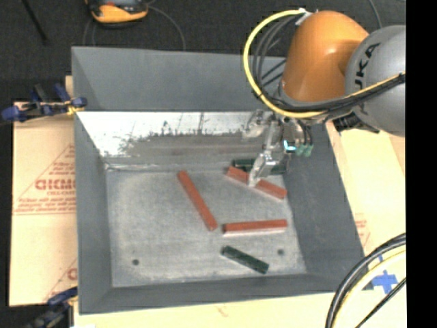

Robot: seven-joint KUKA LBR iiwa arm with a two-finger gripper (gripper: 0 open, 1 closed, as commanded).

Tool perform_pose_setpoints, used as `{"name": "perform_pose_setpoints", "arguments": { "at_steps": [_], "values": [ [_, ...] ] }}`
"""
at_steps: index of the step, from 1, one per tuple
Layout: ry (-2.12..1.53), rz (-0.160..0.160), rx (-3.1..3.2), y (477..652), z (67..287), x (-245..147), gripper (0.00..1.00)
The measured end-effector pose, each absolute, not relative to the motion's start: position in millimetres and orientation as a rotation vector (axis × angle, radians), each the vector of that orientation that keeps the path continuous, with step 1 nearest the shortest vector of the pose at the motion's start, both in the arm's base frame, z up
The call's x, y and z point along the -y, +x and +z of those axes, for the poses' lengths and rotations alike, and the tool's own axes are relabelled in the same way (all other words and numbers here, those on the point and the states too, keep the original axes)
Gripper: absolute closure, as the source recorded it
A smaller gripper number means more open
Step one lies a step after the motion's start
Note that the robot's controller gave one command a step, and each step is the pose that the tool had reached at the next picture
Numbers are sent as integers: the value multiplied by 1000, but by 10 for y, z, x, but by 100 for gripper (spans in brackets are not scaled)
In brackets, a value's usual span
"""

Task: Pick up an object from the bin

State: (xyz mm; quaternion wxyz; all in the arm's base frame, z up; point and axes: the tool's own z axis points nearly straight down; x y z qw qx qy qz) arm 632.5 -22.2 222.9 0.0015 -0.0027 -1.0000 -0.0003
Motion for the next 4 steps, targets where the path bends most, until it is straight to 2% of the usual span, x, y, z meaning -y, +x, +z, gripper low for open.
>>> {"name": "perform_pose_setpoints", "arguments": {
  "at_steps": [1,2,3,4],
  "values": [
    [-8,0,3147,6339,2282,223,0],
    [53,3,3148,5863,1627,295,0],
    [351,1,3122,5255,1490,598,0],
    [197,-1,3139,5277,1378,623,0]
  ]
}}
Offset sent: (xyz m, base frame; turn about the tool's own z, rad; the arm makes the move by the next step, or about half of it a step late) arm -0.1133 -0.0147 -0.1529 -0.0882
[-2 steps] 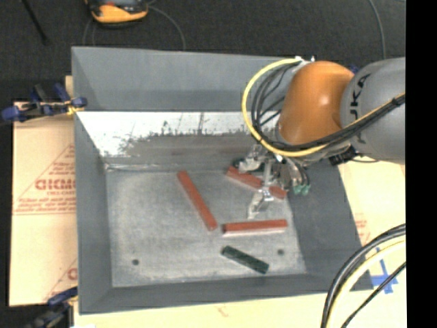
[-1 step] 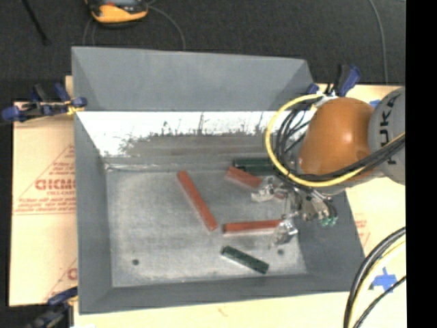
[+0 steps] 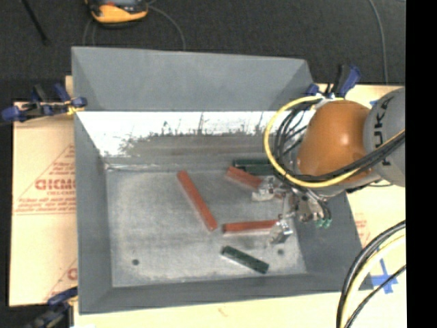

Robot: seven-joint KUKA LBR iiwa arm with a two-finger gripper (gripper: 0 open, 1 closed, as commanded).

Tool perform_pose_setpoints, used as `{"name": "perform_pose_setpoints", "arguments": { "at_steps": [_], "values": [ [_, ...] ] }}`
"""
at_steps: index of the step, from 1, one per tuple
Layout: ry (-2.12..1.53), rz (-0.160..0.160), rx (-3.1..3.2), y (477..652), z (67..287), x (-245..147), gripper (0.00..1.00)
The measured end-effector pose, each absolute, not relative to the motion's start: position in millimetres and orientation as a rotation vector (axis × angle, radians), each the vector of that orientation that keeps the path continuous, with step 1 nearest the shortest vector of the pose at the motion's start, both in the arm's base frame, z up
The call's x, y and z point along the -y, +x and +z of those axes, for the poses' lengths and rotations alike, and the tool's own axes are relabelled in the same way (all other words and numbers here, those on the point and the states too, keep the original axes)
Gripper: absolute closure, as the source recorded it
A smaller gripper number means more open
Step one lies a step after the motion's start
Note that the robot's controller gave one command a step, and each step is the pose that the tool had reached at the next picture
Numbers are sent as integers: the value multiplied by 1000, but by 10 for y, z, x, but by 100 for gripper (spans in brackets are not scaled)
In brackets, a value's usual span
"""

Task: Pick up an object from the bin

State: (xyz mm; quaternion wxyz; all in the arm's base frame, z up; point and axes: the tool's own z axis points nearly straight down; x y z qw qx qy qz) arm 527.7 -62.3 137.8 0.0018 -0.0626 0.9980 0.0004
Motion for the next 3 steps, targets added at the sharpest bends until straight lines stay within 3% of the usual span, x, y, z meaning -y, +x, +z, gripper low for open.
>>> {"name": "perform_pose_setpoints", "arguments": {
  "at_steps": [1,2,3],
  "values": [
    [-343,-5,-3116,5569,786,657,0],
    [-345,-4,-3120,5552,831,664,100],
    [-345,-4,-3120,5552,831,664,100]
  ]
}}
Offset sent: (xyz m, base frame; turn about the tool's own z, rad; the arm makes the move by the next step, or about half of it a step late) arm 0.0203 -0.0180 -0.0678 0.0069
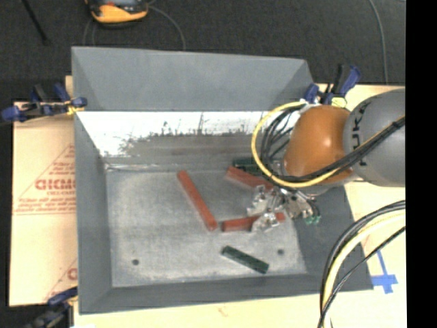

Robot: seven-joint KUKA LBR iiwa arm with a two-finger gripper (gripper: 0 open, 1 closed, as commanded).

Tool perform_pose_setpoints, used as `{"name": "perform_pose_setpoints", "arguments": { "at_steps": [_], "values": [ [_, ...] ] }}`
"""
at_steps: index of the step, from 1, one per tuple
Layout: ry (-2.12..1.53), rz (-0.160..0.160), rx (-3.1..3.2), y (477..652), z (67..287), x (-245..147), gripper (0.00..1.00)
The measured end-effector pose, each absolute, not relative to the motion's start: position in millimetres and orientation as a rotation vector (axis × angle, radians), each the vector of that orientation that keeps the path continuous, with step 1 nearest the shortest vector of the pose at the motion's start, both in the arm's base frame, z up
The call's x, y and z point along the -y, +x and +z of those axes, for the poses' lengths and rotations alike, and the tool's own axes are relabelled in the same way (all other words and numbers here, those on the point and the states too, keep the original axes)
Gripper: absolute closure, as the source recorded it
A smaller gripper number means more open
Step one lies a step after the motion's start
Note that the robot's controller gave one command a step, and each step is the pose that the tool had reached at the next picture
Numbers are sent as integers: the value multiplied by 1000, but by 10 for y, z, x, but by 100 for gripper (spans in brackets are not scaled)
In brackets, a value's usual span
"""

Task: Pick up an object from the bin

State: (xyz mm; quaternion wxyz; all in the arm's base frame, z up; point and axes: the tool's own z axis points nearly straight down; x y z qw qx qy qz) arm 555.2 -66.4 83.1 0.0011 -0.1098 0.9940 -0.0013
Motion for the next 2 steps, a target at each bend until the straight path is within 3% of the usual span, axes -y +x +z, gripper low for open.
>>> {"name": "perform_pose_setpoints", "arguments": {
  "at_steps": [2],
  "values": [
    [-343,-1,-3126,5532,964,664,100]
  ]
}}
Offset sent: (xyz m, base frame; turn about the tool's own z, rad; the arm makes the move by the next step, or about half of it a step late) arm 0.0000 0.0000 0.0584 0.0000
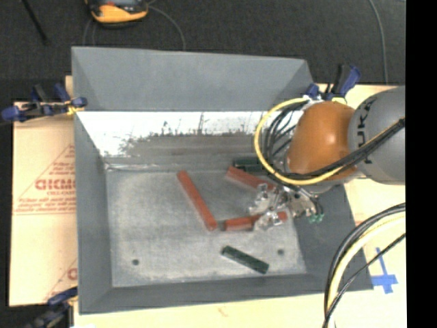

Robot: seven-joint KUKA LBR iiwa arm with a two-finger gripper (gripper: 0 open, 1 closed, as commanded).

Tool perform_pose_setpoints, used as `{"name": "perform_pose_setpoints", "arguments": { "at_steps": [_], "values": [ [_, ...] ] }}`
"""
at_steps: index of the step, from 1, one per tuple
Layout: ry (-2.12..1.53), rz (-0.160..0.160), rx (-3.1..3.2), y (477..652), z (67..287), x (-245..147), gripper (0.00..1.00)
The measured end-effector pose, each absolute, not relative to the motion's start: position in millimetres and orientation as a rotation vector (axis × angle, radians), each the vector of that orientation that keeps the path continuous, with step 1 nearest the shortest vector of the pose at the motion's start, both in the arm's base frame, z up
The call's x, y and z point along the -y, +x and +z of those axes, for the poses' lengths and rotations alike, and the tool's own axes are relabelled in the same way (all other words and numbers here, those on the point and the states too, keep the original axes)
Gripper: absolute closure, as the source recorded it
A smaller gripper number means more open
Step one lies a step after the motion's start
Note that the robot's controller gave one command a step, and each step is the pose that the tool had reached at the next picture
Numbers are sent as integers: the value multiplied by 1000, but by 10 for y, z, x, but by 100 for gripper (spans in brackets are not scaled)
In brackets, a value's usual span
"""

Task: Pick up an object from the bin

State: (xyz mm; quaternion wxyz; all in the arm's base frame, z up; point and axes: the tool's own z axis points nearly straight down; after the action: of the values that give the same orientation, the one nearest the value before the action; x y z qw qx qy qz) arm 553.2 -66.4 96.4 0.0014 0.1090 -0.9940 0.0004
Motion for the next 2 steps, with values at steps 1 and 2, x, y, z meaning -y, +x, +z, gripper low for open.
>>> {"name": "perform_pose_setpoints", "arguments": {
  "at_steps": [1,2],
  "values": [
    [341,2,3124,5542,1125,667,100],
    [340,4,3129,5552,1223,671,100]
  ]
}}
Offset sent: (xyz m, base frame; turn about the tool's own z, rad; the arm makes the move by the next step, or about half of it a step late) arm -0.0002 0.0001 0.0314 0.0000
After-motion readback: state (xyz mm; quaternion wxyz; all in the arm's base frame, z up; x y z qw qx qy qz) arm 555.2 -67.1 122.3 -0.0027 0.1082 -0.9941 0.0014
